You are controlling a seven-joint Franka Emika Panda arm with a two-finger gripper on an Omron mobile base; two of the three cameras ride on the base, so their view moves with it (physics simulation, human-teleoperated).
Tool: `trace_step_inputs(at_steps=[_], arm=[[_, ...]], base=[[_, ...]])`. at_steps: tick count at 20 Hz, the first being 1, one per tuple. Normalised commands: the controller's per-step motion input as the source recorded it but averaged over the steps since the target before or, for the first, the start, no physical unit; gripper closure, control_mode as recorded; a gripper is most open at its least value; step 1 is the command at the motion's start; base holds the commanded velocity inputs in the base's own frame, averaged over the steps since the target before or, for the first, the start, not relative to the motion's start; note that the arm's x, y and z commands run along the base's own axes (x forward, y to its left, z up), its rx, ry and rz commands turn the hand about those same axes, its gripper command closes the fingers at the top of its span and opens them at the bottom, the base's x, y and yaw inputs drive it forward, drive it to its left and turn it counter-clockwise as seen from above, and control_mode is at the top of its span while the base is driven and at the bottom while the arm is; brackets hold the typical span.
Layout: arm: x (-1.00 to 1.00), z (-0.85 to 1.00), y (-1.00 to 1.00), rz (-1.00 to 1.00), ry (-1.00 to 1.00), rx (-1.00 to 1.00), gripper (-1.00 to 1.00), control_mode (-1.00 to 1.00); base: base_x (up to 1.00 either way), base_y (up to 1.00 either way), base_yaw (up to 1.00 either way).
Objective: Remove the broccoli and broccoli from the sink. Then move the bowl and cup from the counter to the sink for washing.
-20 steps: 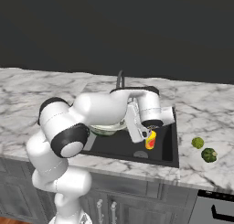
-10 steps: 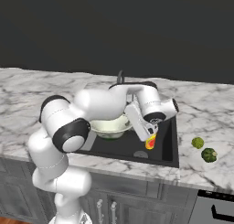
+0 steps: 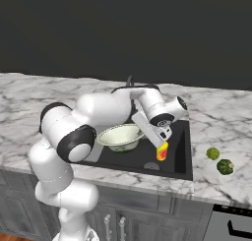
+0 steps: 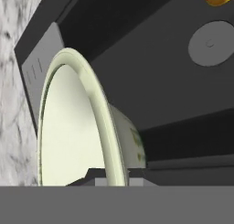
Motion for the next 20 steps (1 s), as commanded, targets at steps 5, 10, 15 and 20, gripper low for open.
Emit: trace_step_inputs(at_steps=[5,10,15,20], arm=[[0.21,-0.06,-0.06,0.0,0.0,-0.13,1.0,-1.0],[0.22,-0.05,-0.1,0.0,0.0,-0.1,1.0,-1.0],[0.19,-0.05,-0.15,0.0,0.0,-0.06,1.0,-1.0],[0.17,-0.05,-0.15,0.0,0.0,-0.05,1.0,-1.0]], base=[[0.0,0.0,0.0],[0.0,0.0,0.0],[0.0,0.0,0.0],[0.0,0.0,0.0]])
